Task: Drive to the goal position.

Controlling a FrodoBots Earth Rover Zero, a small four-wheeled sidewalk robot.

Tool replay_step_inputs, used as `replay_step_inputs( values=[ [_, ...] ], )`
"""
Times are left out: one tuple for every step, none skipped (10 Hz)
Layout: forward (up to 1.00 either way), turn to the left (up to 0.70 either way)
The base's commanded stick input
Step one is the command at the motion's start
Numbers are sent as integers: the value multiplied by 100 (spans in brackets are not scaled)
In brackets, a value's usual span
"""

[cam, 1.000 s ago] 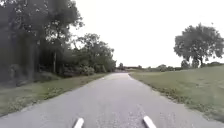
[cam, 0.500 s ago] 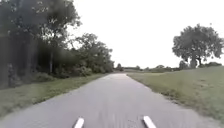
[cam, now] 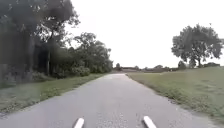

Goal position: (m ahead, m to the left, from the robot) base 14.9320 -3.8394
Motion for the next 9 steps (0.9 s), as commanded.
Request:
replay_step_inputs(
  values=[
    [50,17],
    [50,50],
    [50,41],
    [50,7],
    [50,0],
    [50,0],
    [50,0],
    [50,0],
    [50,0]
  ],
)
